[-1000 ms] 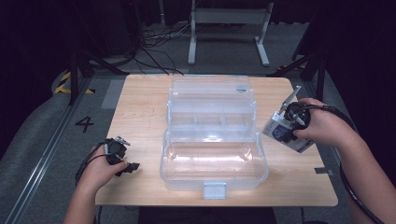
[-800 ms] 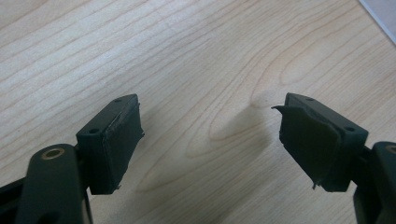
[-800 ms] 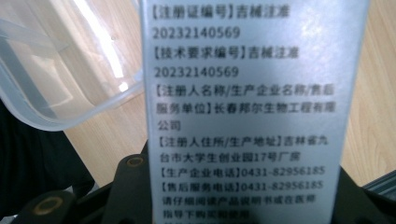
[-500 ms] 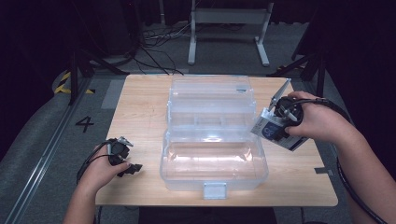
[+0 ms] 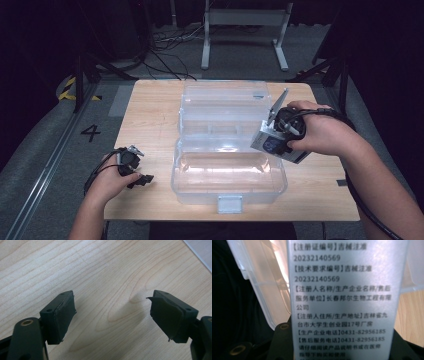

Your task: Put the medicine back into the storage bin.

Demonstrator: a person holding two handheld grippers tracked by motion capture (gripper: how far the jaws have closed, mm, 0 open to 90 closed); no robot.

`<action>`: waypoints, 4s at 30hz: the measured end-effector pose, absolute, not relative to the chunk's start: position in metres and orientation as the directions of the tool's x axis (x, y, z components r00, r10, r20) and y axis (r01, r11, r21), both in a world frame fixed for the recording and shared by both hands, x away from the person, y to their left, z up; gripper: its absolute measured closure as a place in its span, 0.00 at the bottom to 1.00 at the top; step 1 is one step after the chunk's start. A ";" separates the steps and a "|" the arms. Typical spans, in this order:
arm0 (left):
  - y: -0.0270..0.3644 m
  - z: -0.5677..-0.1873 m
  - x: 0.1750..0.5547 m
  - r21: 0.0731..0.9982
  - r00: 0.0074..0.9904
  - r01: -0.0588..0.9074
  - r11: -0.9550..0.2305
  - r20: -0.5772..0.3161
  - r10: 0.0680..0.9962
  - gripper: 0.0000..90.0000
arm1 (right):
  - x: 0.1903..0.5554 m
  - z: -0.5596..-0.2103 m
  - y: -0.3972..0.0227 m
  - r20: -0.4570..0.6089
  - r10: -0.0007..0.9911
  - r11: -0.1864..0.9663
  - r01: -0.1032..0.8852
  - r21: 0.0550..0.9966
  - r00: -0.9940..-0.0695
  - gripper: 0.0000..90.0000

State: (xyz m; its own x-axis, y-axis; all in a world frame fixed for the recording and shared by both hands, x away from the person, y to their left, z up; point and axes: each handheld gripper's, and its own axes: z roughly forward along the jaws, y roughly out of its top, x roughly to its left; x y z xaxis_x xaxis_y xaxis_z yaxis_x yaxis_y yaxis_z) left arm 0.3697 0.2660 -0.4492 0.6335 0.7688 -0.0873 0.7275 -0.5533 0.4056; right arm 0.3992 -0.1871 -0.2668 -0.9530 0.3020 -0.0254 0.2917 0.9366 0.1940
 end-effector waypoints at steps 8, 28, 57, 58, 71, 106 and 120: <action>0.263 -0.450 0.372 0.402 0.641 0.723 -0.562 -0.088 0.762 0.23 | 0.388 -0.269 -0.153 -0.022 0.217 0.960 0.209 0.185 -0.976 0.63; 0.261 -0.450 0.375 0.397 0.656 0.713 -0.578 -0.088 0.749 0.23 | 0.371 -0.292 -0.098 -0.003 0.081 0.984 0.079 0.162 -0.997 0.63; 0.263 -0.450 0.375 0.396 0.658 0.713 -0.579 -0.091 0.748 0.23 | 0.369 -0.375 -0.054 0.006 0.016 0.995 0.016 0.095 -1.000 0.63; 0.263 -0.450 0.375 0.398 0.661 0.709 -0.582 -0.085 0.746 0.23 | 0.369 -0.377 -0.053 0.008 0.018 0.996 0.018 0.090 -1.000 0.63; 0.264 -0.450 0.375 0.399 0.658 0.711 -0.578 -0.089 0.748 0.23 | 0.367 -0.404 -0.048 0.029 0.020 0.998 0.021 0.066 -0.999 0.63; 0.263 -0.451 0.375 0.393 0.660 0.712 -0.583 -0.090 0.746 0.23 | 0.368 -0.402 -0.055 0.009 -0.020 0.996 -0.019 0.084 -1.000 0.53; 0.258 -0.451 0.380 0.389 0.665 0.710 -0.587 -0.097 0.740 0.23 | 0.359 -0.355 -0.075 -0.021 0.008 0.986 0.004 0.166 -1.000 0.50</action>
State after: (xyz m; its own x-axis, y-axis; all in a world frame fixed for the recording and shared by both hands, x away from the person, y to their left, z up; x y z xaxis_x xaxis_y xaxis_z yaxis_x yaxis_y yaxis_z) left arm 0.3795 0.2578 -0.4510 0.6653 0.7403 -0.0971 0.7099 -0.5869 0.3894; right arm 0.3585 -0.0745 -0.3549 -0.9997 0.0077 -0.0214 0.0041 0.9861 0.1663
